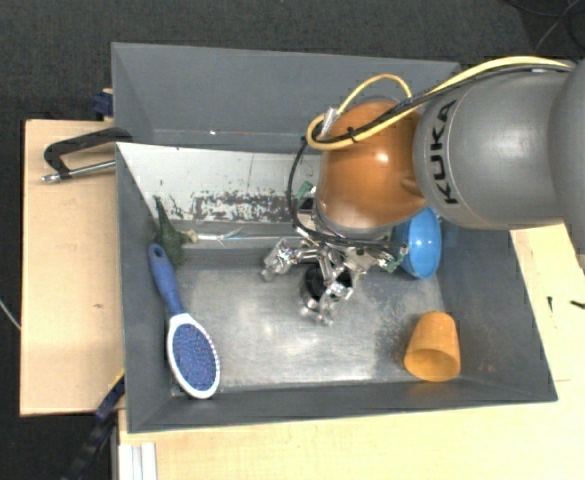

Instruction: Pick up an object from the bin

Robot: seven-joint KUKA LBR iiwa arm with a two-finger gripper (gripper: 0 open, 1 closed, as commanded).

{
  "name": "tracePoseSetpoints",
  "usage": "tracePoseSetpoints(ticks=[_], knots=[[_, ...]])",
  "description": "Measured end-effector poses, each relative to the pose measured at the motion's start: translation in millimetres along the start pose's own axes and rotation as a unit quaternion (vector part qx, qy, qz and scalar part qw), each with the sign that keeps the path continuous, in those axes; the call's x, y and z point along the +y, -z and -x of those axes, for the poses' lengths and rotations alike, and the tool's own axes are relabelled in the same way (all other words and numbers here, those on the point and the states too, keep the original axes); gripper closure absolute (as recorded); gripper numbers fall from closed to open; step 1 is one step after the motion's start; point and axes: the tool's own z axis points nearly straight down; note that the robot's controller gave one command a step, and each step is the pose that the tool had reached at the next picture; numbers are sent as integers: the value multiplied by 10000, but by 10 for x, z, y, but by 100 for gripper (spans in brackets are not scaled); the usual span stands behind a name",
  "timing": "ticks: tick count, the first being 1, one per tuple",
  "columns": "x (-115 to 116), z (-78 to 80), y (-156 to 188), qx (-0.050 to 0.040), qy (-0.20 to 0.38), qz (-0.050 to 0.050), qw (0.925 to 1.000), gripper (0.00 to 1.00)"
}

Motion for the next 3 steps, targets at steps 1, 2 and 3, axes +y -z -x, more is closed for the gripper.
tracePoseSetpoints(ticks=[1, 2, 3], knots=[[-382, -328, 292, -19, -75, -32, 10000, 0], [-246, -482, -64, 11, 746, 8, 9972, 0], [-252, -478, -51, 3, 745, -1, 9972, 100]])
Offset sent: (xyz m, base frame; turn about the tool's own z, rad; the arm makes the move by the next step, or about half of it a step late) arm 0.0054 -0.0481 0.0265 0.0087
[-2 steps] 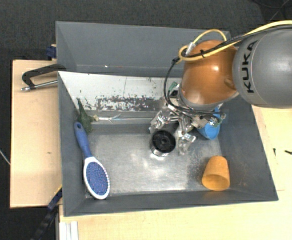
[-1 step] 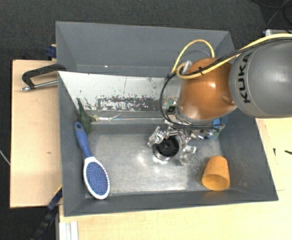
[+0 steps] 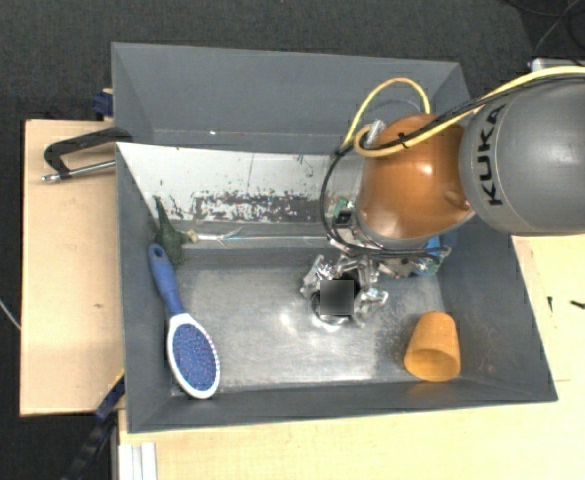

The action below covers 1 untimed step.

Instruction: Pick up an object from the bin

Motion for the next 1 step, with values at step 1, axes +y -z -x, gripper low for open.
tracePoseSetpoints(ticks=[1], knots=[[45, 111, 1492, -35, 943, -53, 9955, 100]])
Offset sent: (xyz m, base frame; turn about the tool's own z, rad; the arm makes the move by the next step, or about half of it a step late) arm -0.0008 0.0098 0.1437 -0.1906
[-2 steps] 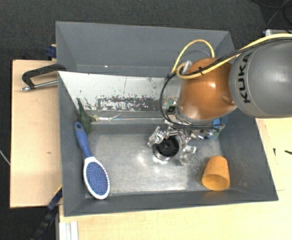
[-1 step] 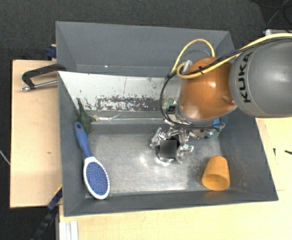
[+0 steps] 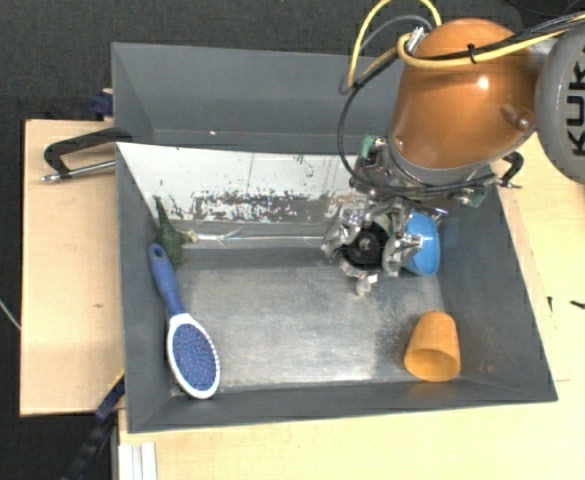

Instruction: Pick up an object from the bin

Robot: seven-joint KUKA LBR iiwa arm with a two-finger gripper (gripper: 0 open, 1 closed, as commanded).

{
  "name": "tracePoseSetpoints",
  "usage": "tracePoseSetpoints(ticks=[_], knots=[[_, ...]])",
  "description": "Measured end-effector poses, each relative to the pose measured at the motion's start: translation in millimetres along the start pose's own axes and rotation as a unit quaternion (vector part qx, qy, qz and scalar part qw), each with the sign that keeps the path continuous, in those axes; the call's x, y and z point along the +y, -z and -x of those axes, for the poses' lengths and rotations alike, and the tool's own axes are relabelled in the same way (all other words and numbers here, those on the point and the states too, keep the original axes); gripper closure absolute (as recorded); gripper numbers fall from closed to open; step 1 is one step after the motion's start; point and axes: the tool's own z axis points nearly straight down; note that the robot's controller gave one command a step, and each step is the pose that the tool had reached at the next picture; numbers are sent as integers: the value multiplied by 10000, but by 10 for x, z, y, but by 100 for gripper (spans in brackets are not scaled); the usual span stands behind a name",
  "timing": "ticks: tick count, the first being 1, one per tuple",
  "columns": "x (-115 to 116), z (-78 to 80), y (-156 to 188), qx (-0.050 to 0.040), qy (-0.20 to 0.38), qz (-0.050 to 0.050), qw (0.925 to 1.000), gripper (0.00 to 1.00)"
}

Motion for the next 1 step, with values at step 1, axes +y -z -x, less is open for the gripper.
tracePoseSetpoints(ticks=[1], knots=[[-41, 718, -102, -11, -188, 38, 9998, 100]])
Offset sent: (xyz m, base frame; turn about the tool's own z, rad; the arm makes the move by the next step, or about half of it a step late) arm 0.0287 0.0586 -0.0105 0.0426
